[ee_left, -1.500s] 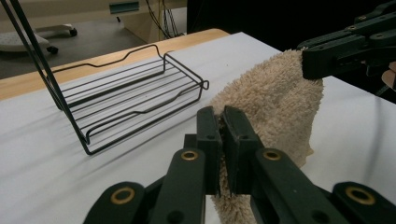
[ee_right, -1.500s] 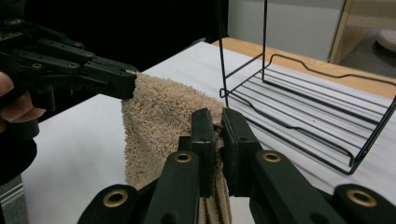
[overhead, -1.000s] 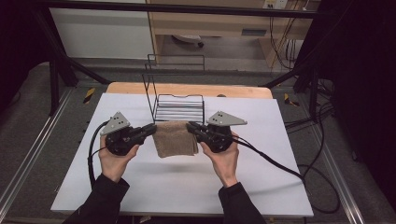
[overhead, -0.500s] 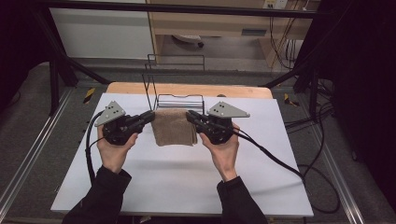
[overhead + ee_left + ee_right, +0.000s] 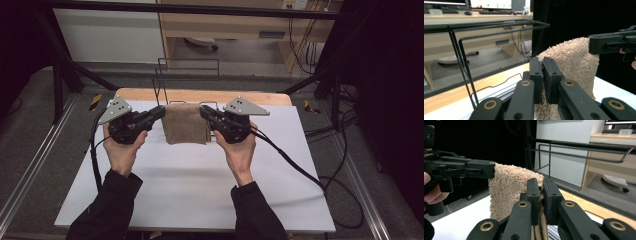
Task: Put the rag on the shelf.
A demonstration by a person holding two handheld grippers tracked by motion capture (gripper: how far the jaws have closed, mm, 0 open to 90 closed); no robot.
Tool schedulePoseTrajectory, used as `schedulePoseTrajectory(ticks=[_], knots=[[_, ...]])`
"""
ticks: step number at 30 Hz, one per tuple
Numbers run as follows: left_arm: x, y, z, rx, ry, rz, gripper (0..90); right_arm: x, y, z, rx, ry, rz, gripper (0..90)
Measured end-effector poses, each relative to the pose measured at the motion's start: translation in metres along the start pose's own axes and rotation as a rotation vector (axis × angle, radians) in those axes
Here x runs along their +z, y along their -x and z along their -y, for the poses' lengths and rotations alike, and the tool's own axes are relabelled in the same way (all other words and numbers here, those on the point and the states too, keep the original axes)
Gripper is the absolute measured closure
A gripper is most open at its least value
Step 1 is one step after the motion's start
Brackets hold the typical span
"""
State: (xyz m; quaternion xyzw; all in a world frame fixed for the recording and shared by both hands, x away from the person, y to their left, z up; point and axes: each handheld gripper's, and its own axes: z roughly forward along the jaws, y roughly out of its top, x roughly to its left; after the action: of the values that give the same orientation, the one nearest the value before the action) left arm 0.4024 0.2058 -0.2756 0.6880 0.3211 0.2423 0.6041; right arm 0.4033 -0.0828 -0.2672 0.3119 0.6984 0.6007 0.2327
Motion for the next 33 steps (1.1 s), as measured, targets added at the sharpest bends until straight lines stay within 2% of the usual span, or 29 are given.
schedulePoseTrajectory(ticks=[8, 23, 33], knots=[[0.004, -0.002, -0.01, -0.013, 0.036, -0.009, 85.8, 0.001, 0.002, -0.014, -0.012, 0.036, 0.016, 84.5], [0.011, -0.01, -0.031, 0.009, 0.082, -0.015, 85.9, 0.007, 0.008, -0.037, -0.033, 0.081, 0.046, 84.5], [0.015, -0.013, -0.054, 0.04, 0.097, -0.033, 85.9, 0.011, 0.013, -0.053, -0.039, 0.11, 0.059, 84.6]])
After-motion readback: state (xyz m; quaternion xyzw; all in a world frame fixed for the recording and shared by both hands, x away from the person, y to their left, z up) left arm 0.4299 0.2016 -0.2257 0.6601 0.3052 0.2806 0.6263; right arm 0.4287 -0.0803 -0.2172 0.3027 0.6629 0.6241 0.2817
